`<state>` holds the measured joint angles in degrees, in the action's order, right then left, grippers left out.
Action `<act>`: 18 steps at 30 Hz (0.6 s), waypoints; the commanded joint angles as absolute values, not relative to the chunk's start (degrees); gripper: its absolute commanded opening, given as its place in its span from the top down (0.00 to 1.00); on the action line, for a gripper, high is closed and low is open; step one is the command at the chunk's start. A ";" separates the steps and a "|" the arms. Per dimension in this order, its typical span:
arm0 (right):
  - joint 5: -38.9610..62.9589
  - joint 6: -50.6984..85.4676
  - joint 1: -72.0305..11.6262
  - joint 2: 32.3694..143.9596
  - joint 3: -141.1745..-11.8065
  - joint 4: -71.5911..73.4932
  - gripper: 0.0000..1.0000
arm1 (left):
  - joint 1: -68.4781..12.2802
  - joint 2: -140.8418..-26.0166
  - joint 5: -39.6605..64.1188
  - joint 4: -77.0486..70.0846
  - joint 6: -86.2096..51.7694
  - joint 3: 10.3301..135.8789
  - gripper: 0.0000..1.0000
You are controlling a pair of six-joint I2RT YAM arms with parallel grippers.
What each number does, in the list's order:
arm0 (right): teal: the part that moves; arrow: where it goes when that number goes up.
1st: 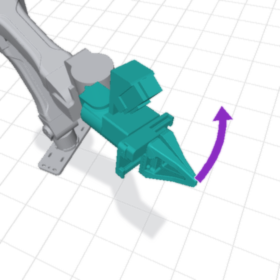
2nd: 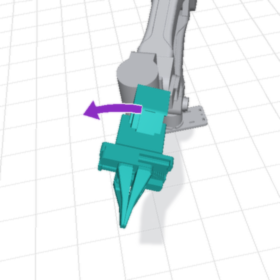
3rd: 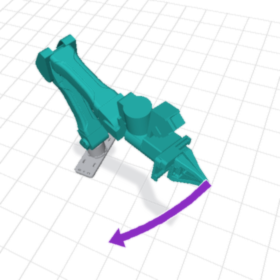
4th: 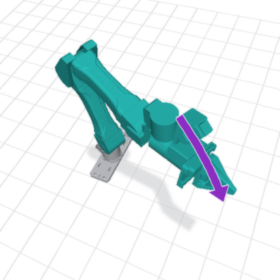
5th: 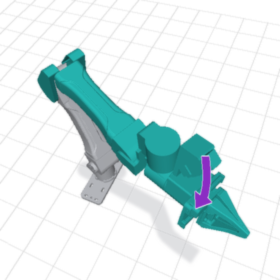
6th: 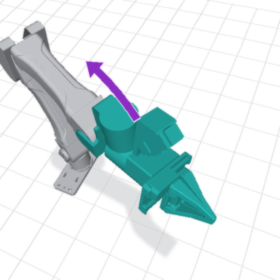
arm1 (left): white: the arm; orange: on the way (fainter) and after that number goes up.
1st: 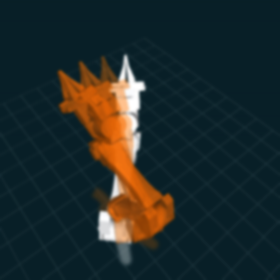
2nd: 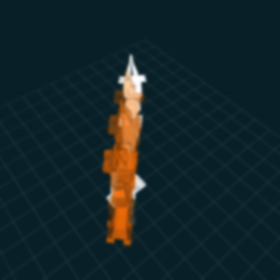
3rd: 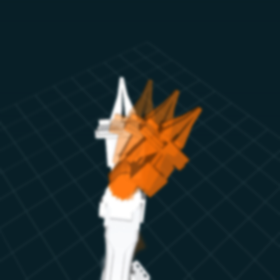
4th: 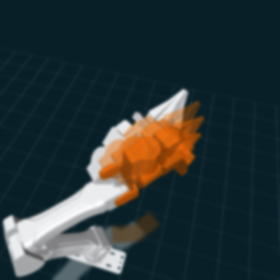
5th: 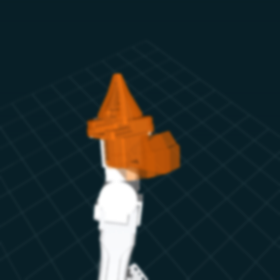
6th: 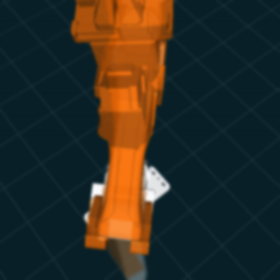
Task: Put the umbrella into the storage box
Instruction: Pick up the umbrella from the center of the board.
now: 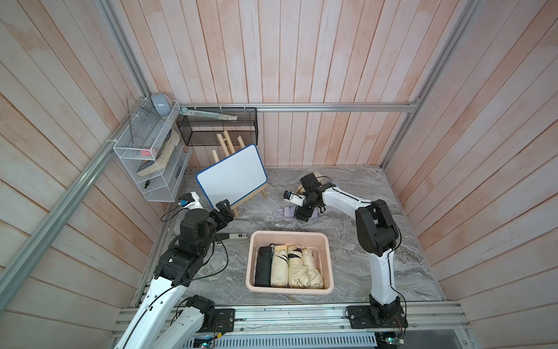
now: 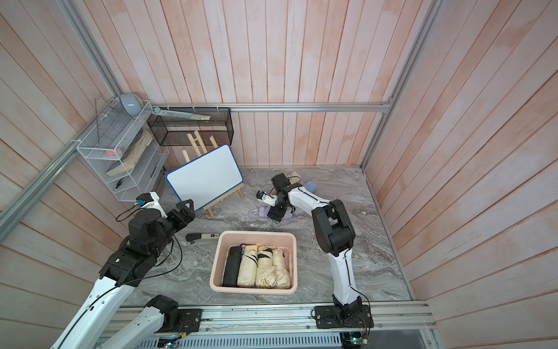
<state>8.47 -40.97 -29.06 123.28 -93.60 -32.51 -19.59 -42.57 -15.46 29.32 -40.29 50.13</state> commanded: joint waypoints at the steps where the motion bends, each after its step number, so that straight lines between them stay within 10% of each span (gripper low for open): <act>1: 9.31 -42.52 -28.97 125.47 -95.32 -32.74 0.10 | -19.32 -40.72 -15.16 31.23 -41.72 49.41 0.04; 18: 10.56 -41.22 -29.62 125.97 -93.76 -31.82 0.45 | -19.34 -43.28 -4.21 34.90 -41.73 49.57 0.04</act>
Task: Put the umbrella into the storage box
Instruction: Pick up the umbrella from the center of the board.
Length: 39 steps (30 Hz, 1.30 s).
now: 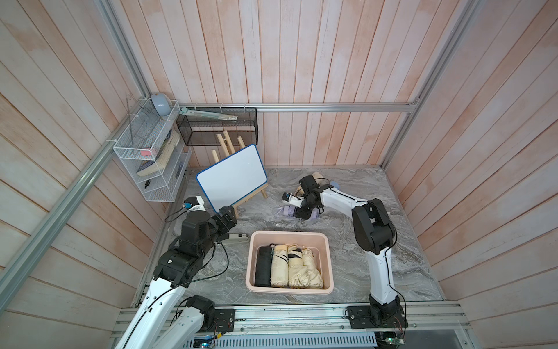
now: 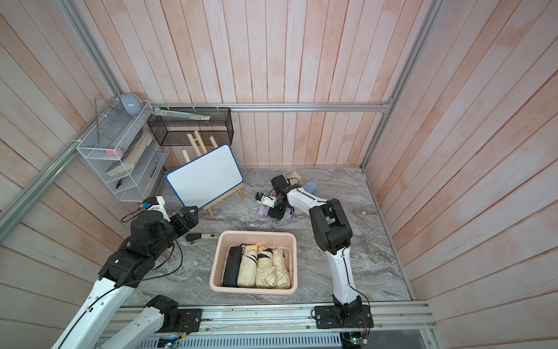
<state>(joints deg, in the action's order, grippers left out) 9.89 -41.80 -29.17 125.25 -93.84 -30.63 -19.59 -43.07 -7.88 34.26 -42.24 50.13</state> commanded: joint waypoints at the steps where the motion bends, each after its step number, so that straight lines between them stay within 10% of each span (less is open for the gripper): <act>1: 10.54 -41.14 -29.61 125.54 -93.56 -31.82 0.48 | -19.34 -43.58 -3.44 34.90 -41.54 49.41 0.04; 27: 8.71 -19.15 -30.68 97.45 -80.55 -16.99 0.85 | -19.33 -44.04 6.46 35.23 -39.77 46.35 0.04; 39: -1.30 6.45 -44.68 82.64 -72.63 -16.24 0.87 | -19.34 -45.93 12.93 40.58 -40.07 46.23 0.16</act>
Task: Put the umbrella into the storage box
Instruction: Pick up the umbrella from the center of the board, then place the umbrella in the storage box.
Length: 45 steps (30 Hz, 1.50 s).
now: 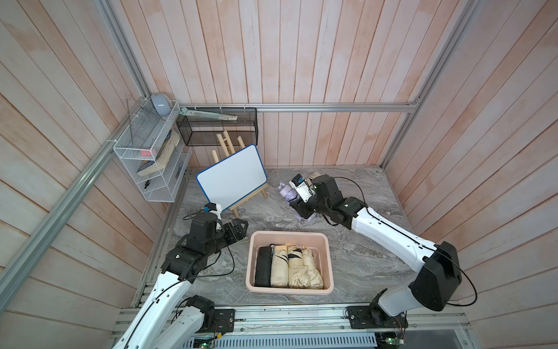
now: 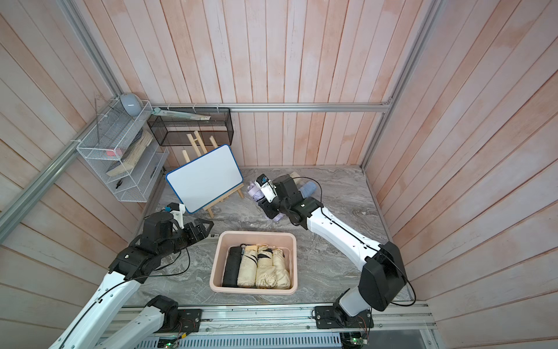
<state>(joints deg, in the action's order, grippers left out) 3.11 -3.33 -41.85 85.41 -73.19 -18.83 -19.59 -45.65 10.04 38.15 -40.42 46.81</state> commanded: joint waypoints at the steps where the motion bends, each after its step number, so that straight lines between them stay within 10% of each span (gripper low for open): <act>1: -3.59 9.57 -46.62 81.72 -72.43 -16.09 0.87 | -19.34 -45.98 13.55 41.16 -40.23 46.08 0.17; 24: -26.56 64.30 -72.60 81.77 -72.22 -23.75 0.87 | -19.34 -42.78 25.40 39.70 -42.51 39.61 0.26; 45: -21.18 74.94 -75.42 89.61 -66.30 -19.21 0.85 | -19.34 -41.78 26.14 38.18 -43.36 35.14 0.37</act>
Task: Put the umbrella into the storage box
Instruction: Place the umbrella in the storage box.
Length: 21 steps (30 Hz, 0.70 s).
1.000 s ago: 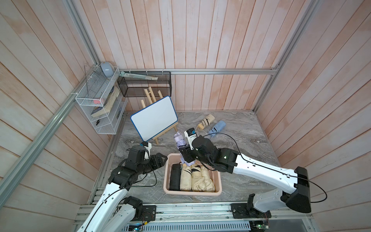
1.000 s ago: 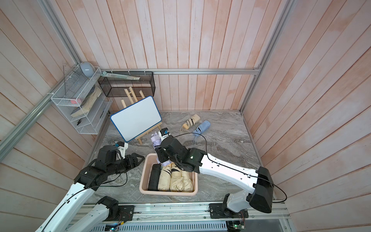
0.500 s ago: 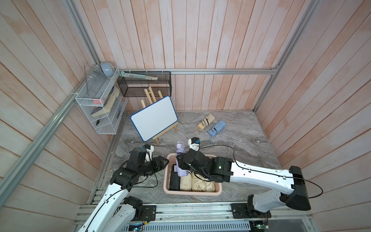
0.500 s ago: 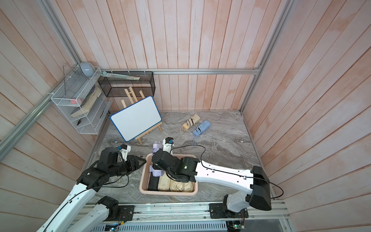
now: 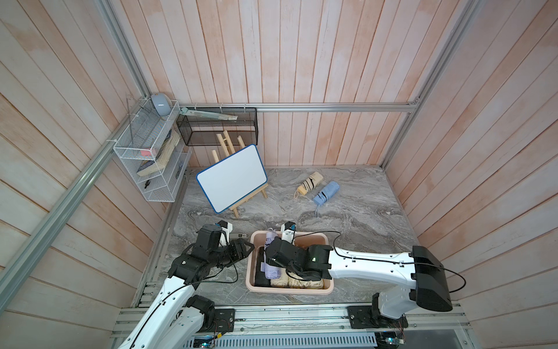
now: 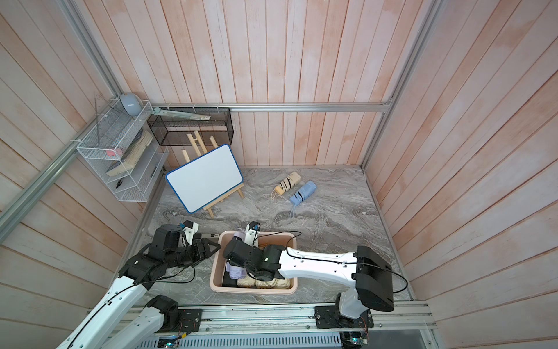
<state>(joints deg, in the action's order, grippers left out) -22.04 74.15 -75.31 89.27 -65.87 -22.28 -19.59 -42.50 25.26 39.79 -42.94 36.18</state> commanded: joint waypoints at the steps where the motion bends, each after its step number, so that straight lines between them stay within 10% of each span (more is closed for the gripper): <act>1: -20.57 74.60 -75.33 90.09 -66.19 -18.76 0.84 | -19.34 -41.84 26.14 38.13 -43.46 35.11 0.38; 12: -17.34 71.73 -74.44 90.69 -65.54 -15.61 0.35 | -19.33 -42.09 26.12 37.99 -43.58 35.27 0.40; 21: -17.92 69.01 -73.86 85.11 -64.08 -16.04 0.26 | -19.36 -42.30 26.59 39.38 -43.04 36.17 0.39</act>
